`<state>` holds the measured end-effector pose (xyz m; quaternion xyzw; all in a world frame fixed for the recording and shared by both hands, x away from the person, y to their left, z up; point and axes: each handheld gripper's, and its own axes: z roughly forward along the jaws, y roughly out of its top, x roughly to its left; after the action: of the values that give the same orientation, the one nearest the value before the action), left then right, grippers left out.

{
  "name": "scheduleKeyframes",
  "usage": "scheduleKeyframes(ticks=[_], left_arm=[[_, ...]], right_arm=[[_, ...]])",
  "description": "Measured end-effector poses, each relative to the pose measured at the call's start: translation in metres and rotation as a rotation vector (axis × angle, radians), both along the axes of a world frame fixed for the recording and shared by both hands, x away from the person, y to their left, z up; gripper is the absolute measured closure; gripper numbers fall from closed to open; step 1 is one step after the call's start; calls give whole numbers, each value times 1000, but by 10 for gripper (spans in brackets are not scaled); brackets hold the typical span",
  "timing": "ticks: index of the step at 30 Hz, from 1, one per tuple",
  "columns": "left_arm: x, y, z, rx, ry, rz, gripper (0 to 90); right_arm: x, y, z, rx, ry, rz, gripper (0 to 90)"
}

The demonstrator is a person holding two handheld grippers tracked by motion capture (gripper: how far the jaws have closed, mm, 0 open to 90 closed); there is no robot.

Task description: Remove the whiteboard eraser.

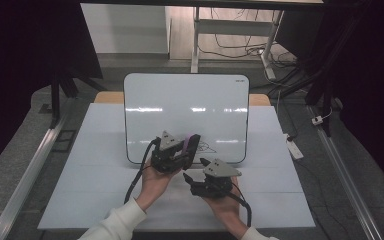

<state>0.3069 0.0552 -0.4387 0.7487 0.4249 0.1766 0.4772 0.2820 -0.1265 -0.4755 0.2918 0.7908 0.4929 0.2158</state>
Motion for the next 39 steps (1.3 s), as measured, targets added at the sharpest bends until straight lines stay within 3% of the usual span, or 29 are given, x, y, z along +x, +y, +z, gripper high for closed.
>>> scheduleKeyframes(ticks=[9, 13, 20, 23, 26, 27, 28, 30, 32, 35, 39], left_arm=[[-12, -7, 9, -42, -12, -54, 637], [-15, -7, 11, -46, -27, -55, 637], [-13, -3, 11, -65, -19, -67, 628], [-12, 1, 11, -75, -23, -83, 592], [-11, 7, 12, -82, -29, -100, 492], [-9, 14, 12, -98, -18, -139, 464], [-9, 14, 12, -98, -18, -139, 433], [-6, 26, 12, -134, -12, -192, 392], [-5, 28, 11, -141, -14, -205, 364], [-1, 38, 12, -196, 0, -281, 337], [4, 46, 12, -235, 15, -318, 317]], right_arm=[[14, -6, 1, 75, 67, -8, 251], [17, -11, 2, 119, 94, 21, 324], [19, -14, 3, 136, 110, 45, 380], [20, -17, 4, 147, 113, 71, 395], [21, -21, 5, 164, 117, 108, 406], [21, -24, 5, 178, 121, 131, 408], [22, -25, 5, 181, 122, 143, 411], [22, -28, 5, 189, 117, 185, 414], [22, -30, 6, 191, 111, 202, 418], [24, -35, 4, 214, 125, 217, 421], [28, -47, 2, 252, 148, 240, 426]])
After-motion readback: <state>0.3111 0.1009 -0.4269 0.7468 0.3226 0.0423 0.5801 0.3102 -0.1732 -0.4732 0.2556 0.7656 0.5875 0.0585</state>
